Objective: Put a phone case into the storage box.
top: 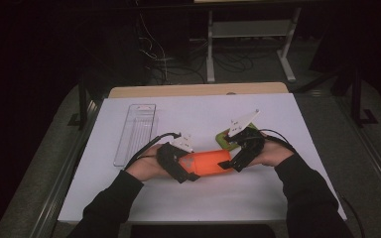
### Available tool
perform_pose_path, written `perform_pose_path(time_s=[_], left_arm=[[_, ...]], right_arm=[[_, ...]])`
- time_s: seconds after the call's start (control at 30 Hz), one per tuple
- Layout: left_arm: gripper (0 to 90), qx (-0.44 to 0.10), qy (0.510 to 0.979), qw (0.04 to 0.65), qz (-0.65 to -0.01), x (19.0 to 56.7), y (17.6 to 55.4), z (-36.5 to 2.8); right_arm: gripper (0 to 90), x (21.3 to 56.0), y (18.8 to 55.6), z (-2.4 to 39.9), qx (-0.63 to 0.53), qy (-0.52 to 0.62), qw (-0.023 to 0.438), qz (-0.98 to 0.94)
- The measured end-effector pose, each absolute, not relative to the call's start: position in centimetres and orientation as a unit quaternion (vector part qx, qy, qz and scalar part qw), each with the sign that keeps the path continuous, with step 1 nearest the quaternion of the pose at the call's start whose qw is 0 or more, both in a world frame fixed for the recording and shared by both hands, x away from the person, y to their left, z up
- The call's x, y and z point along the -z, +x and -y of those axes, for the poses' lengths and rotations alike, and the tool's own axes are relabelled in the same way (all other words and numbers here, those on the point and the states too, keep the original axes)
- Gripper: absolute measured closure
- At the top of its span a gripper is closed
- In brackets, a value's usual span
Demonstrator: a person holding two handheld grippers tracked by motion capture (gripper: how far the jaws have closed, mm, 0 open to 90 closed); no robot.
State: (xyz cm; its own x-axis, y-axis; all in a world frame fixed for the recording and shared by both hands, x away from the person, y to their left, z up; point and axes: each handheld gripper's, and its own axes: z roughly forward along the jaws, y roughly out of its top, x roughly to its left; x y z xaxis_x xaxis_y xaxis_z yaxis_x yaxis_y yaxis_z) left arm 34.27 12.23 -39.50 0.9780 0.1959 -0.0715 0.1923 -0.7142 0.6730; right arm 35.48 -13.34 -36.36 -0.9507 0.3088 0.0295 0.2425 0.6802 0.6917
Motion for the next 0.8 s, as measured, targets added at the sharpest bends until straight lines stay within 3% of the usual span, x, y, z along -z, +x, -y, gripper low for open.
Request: perform_pose_path(time_s=[0.37,0.8], left_arm=[[15.6,-0.033,0.92,0.359,-0.151,39.5,34.6,-12.9],[15.7,-0.063,0.912,0.353,-0.201,39.5,34.9,-13.2]], right_arm=[[2.3,36.4,35.2,15.7,-0.384,0.252,0.047,-0.887],[1.0,38.0,34.1,16.8,-0.384,0.34,0.094,-0.853]])
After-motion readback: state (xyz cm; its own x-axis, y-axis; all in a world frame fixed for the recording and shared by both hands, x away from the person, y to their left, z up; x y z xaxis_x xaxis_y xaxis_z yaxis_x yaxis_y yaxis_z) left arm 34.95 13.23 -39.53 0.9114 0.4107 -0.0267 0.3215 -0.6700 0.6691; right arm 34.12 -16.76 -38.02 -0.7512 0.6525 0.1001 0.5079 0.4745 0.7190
